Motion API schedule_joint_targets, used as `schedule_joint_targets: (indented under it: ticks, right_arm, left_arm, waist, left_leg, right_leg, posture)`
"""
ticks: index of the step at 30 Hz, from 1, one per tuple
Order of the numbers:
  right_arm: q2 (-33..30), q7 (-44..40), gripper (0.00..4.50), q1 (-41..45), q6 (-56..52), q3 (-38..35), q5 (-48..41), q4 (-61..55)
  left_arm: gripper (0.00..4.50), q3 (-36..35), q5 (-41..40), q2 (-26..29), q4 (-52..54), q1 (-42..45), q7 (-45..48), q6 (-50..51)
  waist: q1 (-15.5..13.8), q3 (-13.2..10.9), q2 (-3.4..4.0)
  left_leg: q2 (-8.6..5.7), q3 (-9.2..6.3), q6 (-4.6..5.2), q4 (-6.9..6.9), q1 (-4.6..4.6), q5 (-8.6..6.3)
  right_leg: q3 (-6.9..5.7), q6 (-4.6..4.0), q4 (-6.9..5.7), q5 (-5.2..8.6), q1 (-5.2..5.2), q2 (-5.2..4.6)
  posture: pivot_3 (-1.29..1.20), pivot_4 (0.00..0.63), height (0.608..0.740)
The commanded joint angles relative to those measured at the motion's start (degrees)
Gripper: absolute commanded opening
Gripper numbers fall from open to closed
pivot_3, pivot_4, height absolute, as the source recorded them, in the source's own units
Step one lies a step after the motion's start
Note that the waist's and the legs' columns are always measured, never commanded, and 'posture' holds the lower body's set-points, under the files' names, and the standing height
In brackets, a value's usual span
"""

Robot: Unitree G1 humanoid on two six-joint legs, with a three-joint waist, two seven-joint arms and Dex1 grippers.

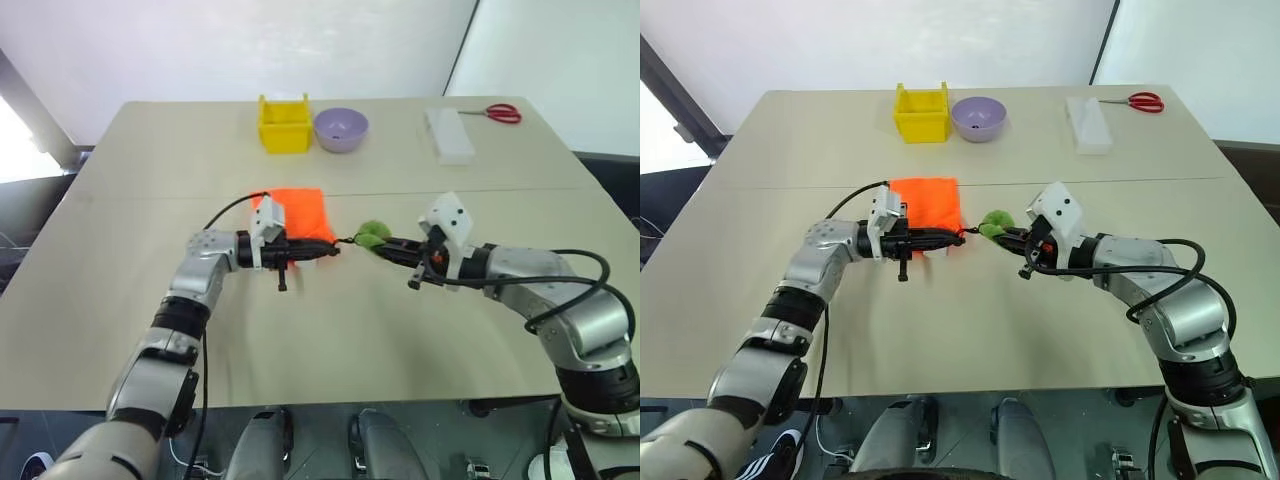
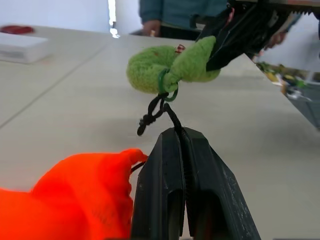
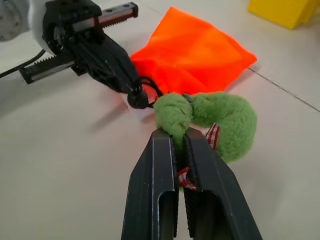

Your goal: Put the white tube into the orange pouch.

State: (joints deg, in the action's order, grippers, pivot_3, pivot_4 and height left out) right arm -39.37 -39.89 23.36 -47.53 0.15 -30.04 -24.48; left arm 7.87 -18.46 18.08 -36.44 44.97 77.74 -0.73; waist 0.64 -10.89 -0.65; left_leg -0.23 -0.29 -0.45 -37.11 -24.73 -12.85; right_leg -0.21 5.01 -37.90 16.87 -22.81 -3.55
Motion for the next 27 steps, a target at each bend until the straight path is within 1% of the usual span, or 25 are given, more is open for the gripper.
schedule_joint_targets:
  ticks: [1, 4, 5, 7, 8, 9, 10, 13, 14, 18, 22, 26, 27]
  right_arm:
    - [0.6, 0.9, 0.00, 1.3, 1.1, -0.4, 0.2, -2.3]
    - [1.2, 1.3, 0.00, 2.2, 1.1, -0.1, 0.1, -2.2]
    - [1.2, 1.3, 0.00, 2.3, 1.1, 0.0, 0.1, -2.1]
    - [1.1, 1.4, 0.00, 2.6, 1.1, 0.0, 0.2, -2.0]
    - [1.2, 1.5, 0.00, 2.8, 1.1, 0.0, 0.2, -1.9]
    - [1.3, 1.6, 0.00, 3.1, 1.0, -0.1, 0.0, -1.8]
    - [1.4, 1.6, 0.00, 3.4, 1.0, -0.1, -0.1, -1.8]
    - [1.7, 1.8, 0.00, 4.0, 1.1, -0.2, -0.1, -1.4]
    - [1.7, 1.7, 0.00, 4.1, 1.1, -0.2, 0.1, -1.3]
    - [1.9, 1.9, 0.00, 4.3, 1.3, -0.2, 0.3, -1.2]
    - [2.7, 3.4, 0.00, 5.5, 2.8, 0.4, 2.4, -0.1]
    - [3.9, 5.0, 0.00, 7.3, 4.0, 0.3, 3.9, 1.6]
    - [4.2, 5.3, 0.00, 7.8, 4.1, 0.3, 4.1, 1.9]
  left_arm:
    - [0.12, 0.4, 1.3, -1.0, -3.3, 2.9, 3.2, -2.4]
    - [0.12, 0.2, 1.7, -1.4, -4.7, 3.4, 4.9, -2.9]
    - [0.35, -0.1, 2.2, -1.5, -5.2, 3.5, 4.4, -4.4]
    - [0.97, -0.9, 2.6, -1.6, -5.7, 3.5, 3.5, -5.9]
    - [1.39, -1.3, 2.5, -1.6, -5.6, 3.5, 3.1, -6.5]
    - [1.93, -1.8, 1.7, -1.4, -4.7, 3.1, 3.3, -5.4]
    - [2.33, -2.1, 1.0, -1.2, -3.6, 2.6, 4.1, -4.3]
    - [3.93, -2.5, 0.2, -1.1, -1.2, 0.9, 4.3, -3.1]
    - [4.43, -2.8, 0.5, -1.1, -0.4, 0.4, 3.2, -3.4]
    - [4.48, -4.4, 1.4, -1.2, 5.0, -2.9, -2.8, -5.4]
    - [4.48, -6.1, 1.2, -0.1, 13.3, -7.9, -9.7, -3.1]
    - [4.48, -5.5, 4.3, -1.7, 23.5, -15.0, -19.9, -3.2]
    - [4.48, -5.3, 6.4, -2.8, 25.8, -17.1, -24.3, -3.4]
  waist:
    - [0.0, 0.0, 0.00]
    - [0.0, 0.0, 0.00]
    - [0.0, 0.0, 0.00]
    - [-0.1, 0.0, 0.00]
    - [-0.1, 0.0, 0.00]
    - [-0.1, 0.0, 0.00]
    - [-0.1, 0.0, 0.00]
    - [-0.1, 0.0, 0.00]
    - [-0.1, 0.0, 0.00]
    - [-0.1, 0.0, 0.00]
    - [0.1, 0.0, 0.00]
    - [0.0, 0.0, 0.01]
    - [-0.1, 0.0, 0.01]
  left_leg:
    - [0.01, -0.01, 0.00, -0.01, 0.00, 0.00]
    - [0.01, -0.01, 0.00, 0.00, 0.00, 0.00]
    - [0.01, -0.01, 0.00, 0.02, 0.00, 0.00]
    - [0.01, -0.01, 0.00, 0.03, -0.01, 0.00]
    - [0.01, -0.01, 0.00, 0.03, -0.01, 0.00]
    - [0.01, -0.01, 0.00, 0.03, -0.01, 0.00]
    - [0.00, -0.01, 0.00, 0.03, -0.02, 0.00]
    - [0.00, -0.01, 0.00, -0.02, -0.02, 0.00]
    - [0.00, -0.01, 0.00, -0.02, -0.02, 0.00]
    - [0.01, -0.03, 0.00, -0.02, -0.02, 0.00]
    - [0.03, -0.03, 0.00, -0.01, -0.02, 0.00]
    - [0.04, -0.04, 0.00, 0.00, 0.00, 0.00]
    - [0.04, -0.04, -0.01, -0.01, 0.00, 0.00]
  right_leg:
    - [0.00, 0.00, 0.00, 0.00, 0.00, 0.01]
    - [0.00, 0.01, -0.01, -0.01, -0.01, 0.02]
    - [0.00, 0.01, -0.01, -0.01, -0.01, 0.03]
    - [0.00, 0.01, -0.01, 0.00, -0.02, 0.03]
    - [0.00, 0.02, -0.01, 0.00, -0.02, 0.02]
    - [0.00, 0.02, -0.01, -0.01, -0.02, 0.02]
    - [0.00, 0.02, -0.01, -0.01, -0.01, 0.01]
    - [0.00, 0.03, -0.01, -0.01, 0.01, 0.00]
    - [0.00, 0.03, -0.02, -0.01, 0.00, 0.00]
    - [0.01, 0.02, -0.05, -0.01, -0.01, -0.01]
    - [0.02, 0.02, -0.05, -0.01, -0.02, -0.03]
    - [0.04, 0.02, -0.07, -0.01, -0.02, -0.06]
    - [0.04, 0.02, -0.07, -0.01, -0.02, -0.06]
  posture:
    - [0.00, 0.150, 0.740]
    - [0.00, 0.150, 0.740]
    - [0.00, 0.150, 0.740]
    - [0.00, 0.150, 0.740]
    - [0.00, 0.150, 0.740]
    - [0.00, 0.150, 0.740]
    - [0.00, 0.150, 0.740]
    - [0.00, 0.150, 0.740]
    - [0.00, 0.150, 0.740]
    - [0.00, 0.150, 0.740]
    - [0.00, 0.150, 0.740]
    - [0.00, 0.150, 0.740]
    - [0.00, 0.150, 0.740]
